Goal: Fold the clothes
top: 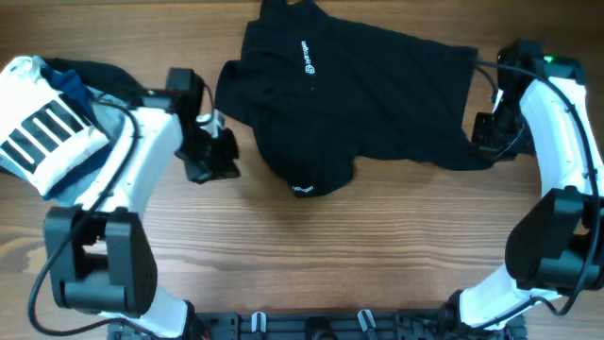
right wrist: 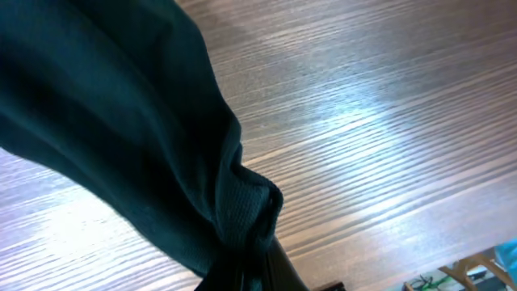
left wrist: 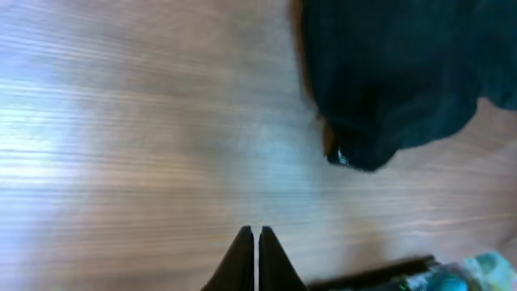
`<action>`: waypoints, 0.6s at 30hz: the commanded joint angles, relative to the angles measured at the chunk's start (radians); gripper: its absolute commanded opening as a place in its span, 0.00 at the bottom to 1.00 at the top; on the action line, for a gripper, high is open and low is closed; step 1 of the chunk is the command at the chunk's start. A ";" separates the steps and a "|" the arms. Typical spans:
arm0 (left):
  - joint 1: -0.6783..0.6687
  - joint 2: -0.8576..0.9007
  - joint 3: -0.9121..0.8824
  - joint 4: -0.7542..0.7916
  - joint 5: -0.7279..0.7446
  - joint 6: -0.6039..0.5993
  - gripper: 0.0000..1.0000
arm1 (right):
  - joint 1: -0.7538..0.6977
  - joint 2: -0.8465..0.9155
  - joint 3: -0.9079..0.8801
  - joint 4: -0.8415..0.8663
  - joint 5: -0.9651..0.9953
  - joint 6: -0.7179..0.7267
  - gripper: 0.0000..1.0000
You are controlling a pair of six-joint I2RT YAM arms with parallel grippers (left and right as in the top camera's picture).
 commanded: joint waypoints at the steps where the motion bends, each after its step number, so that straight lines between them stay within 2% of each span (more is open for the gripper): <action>1: -0.072 -0.003 -0.101 0.203 0.024 -0.059 0.34 | -0.002 0.002 -0.011 0.016 -0.001 0.023 0.04; 2: -0.095 -0.002 -0.137 0.296 0.023 -0.091 0.42 | -0.002 0.002 -0.011 0.018 -0.001 0.023 0.04; 4: -0.132 0.006 -0.195 0.435 0.011 -0.148 0.44 | -0.002 0.002 -0.011 0.024 -0.002 0.023 0.05; 5: -0.148 0.016 -0.224 0.502 -0.001 -0.203 0.49 | -0.002 0.002 -0.011 0.027 -0.002 0.023 0.04; 7: -0.168 0.043 -0.248 0.587 -0.014 -0.250 0.50 | -0.002 0.002 -0.011 0.032 -0.011 0.022 0.04; 11: -0.188 0.104 -0.249 0.625 -0.026 -0.267 0.53 | -0.002 0.002 -0.011 0.040 -0.013 0.022 0.04; 15: -0.201 0.172 -0.249 0.675 -0.059 -0.338 0.58 | -0.002 0.002 -0.011 0.047 -0.029 0.021 0.04; 16: -0.204 0.180 -0.249 0.696 -0.058 -0.338 0.55 | -0.002 0.002 -0.011 0.051 -0.032 0.021 0.04; 17: -0.208 0.184 -0.249 0.714 -0.059 -0.338 0.42 | -0.002 0.002 -0.011 0.054 -0.032 0.021 0.04; 18: -0.208 0.184 -0.249 0.721 -0.059 -0.338 0.20 | -0.002 0.002 -0.011 0.054 -0.031 0.021 0.04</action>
